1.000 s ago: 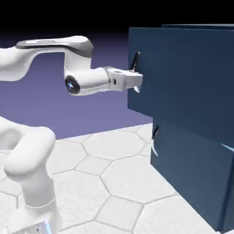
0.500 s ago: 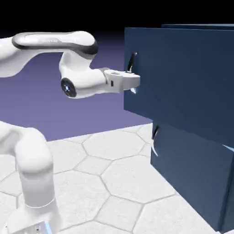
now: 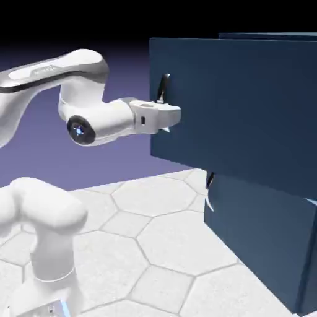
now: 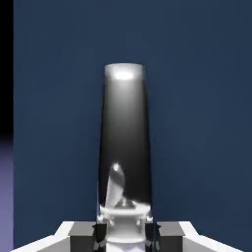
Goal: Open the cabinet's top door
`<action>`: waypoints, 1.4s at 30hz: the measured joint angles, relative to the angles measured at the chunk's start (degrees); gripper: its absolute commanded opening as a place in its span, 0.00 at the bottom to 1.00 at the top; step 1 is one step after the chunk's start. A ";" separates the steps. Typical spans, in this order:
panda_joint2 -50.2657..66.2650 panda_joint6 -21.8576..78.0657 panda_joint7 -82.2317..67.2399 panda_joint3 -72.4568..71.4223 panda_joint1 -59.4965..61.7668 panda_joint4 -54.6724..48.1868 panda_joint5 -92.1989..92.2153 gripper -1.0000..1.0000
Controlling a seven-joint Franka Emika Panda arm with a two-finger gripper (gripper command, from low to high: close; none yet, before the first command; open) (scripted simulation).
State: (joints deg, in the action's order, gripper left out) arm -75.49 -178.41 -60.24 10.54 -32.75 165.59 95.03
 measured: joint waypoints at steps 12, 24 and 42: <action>-11.51 23.99 23.90 4.62 18.59 7.43 -28.02 0.00; -16.53 53.90 28.64 25.79 32.17 3.18 -49.80 0.00; -9.47 94.16 29.77 52.90 16.11 -30.14 -70.48 0.00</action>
State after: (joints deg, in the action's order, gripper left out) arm -84.96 -84.25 -30.46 63.44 -16.65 135.45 24.55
